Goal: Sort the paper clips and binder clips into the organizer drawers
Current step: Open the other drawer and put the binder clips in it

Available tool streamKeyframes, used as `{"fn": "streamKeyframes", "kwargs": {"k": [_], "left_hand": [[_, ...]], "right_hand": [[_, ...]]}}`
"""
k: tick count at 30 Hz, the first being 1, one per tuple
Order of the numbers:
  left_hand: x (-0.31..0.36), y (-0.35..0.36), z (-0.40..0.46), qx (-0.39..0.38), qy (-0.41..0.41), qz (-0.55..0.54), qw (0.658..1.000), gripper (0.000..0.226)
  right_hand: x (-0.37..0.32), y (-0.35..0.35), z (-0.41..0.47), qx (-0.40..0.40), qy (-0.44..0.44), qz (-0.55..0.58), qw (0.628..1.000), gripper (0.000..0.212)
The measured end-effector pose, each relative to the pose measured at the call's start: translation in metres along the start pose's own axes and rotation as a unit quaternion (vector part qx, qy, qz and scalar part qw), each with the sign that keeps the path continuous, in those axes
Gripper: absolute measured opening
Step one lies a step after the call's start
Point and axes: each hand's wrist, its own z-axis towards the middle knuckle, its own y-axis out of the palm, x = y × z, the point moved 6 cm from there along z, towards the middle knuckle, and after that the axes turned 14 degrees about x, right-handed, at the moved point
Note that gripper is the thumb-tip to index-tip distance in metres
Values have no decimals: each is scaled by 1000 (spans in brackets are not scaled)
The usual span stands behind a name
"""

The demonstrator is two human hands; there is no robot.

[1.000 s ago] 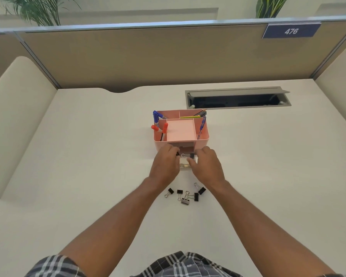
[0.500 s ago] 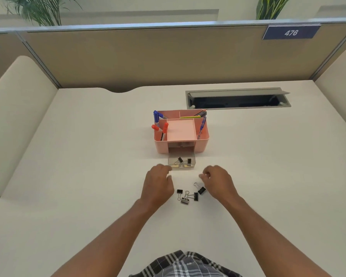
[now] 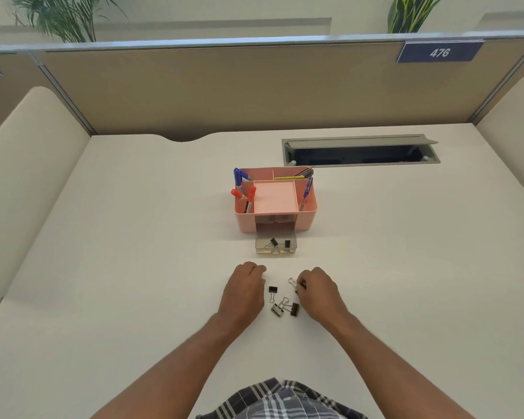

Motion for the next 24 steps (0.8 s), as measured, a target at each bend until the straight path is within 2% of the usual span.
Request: {"fn": "streamKeyframes", "kwargs": {"k": [4, 10, 13, 18, 21, 24], "left_hand": [[8, -10, 23, 33, 6, -29, 999, 31], [18, -21, 59, 60, 16, -61, 996, 31], [21, -24, 71, 69, 13, -87, 994, 29], [12, -22, 87, 96, -93, -167, 977, 21], [8, -16, 92, 87, -172, -180, 965, 21], [6, -9, 95, 73, -209, -180, 958, 24]], "right_hand": [[0, -1, 7, 1, 1, 27, 1000, 18], [-9, 3, 14, -17, -24, -10, 1000, 21], [-18, -7, 16, -4, -26, 37, 999, 20], [-37, -50, 39, 124, 24, 202, 971, 15], [-47, -55, 54, 113, 59, 234, 964, 18], [-54, -54, 66, 111, 76, 236, 962, 21]]}}
